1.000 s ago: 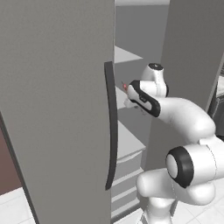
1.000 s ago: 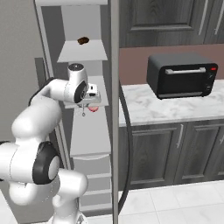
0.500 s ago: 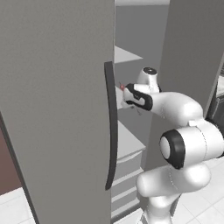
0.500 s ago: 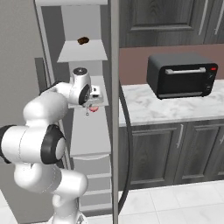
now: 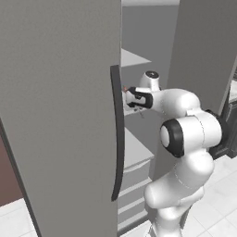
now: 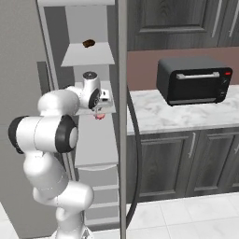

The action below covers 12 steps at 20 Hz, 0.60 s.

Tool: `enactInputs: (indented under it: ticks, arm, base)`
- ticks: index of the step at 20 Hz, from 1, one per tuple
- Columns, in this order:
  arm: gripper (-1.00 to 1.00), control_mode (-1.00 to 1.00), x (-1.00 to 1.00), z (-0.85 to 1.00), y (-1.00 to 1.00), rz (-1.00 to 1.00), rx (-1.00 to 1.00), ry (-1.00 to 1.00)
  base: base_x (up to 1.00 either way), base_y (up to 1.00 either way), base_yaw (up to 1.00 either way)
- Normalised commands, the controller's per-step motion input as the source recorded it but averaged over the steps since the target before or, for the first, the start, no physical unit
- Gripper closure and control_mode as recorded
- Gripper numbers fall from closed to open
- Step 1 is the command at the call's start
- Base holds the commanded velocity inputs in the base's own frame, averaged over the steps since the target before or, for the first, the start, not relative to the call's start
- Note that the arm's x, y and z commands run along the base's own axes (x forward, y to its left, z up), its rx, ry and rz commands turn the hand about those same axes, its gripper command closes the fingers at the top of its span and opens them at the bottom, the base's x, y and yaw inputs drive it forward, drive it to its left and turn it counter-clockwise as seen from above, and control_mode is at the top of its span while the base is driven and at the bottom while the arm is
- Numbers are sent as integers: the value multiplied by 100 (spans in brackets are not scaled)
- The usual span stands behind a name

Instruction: Store the kebab skewer in the freezer for long-term storage. Close the freezer door after placing the cooked food.

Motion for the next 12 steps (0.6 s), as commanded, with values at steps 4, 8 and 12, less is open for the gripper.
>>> enactInputs:
  ticks: [4,8,12]
  arm:
    - [100,-100,49,-16,18,0,0,0]
    - [100,-100,32,-27,29,0,0,0]
    - [100,-100,38,-30,12,0,0,0]
  base:
    - [0,0,0]
    - [0,0,0]
    - [0,0,0]
